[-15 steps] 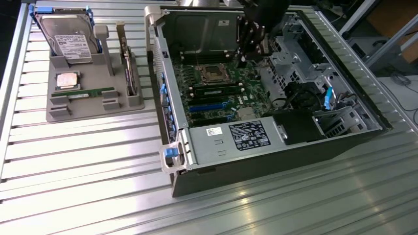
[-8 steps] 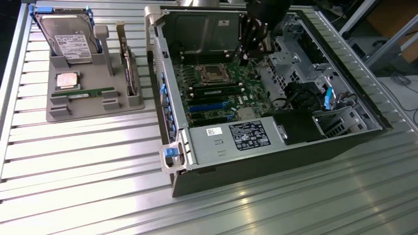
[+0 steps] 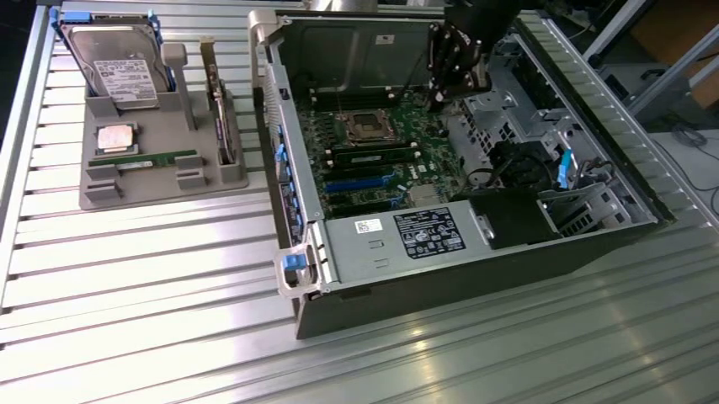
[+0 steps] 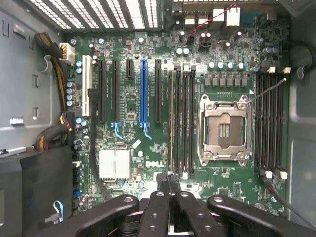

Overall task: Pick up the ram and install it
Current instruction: 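Insert the ram into the slot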

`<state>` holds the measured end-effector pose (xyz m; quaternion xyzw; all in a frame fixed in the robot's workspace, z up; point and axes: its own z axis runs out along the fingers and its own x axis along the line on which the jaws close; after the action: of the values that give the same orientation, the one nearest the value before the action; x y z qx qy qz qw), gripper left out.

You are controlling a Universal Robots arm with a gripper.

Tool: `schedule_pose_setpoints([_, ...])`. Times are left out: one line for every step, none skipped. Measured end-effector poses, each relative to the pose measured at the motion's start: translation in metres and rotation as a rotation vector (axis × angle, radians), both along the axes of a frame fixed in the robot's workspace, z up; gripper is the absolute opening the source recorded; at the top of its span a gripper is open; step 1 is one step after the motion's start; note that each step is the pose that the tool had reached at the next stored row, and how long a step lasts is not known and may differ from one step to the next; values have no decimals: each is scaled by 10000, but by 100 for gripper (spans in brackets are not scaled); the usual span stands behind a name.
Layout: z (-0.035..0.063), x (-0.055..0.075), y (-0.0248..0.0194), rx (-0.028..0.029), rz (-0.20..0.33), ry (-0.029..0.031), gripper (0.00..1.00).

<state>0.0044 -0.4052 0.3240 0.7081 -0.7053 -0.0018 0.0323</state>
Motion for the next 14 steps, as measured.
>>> schedule_pose_setpoints([-1, 16, 0, -1, 1, 5, 11])
schedule_pose_setpoints([-5, 45, 1, 0, 5, 19, 11])
schedule_pose_setpoints([-13, 101, 1, 0, 12, 54, 11])
schedule_pose_setpoints([-20, 159, 0, -2, 19, 84, 11])
schedule_pose_setpoints([-25, 202, 0, -3, 22, 104, 11])
schedule_pose_setpoints([-29, 232, 0, -3, 23, 116, 11])
schedule_pose_setpoints([-35, 283, 0, -2, 27, 133, 11])
schedule_pose_setpoints([-39, 321, 1, 2, 29, 143, 11])
schedule_pose_setpoints([-39, 365, 1, -2, 33, 150, 11])
schedule_pose_setpoints([-39, 382, 1, -3, 34, 151, 11])
schedule_pose_setpoints([-39, 392, 0, 189, 38, 157, 11])
schedule_pose_setpoints([-39, 394, 0, 542, 41, 160, 11])
schedule_pose_setpoints([-39, 396, 0, 855, 43, 162, 11])
schedule_pose_setpoints([-39, 401, 1, 856, 43, 163, 11])
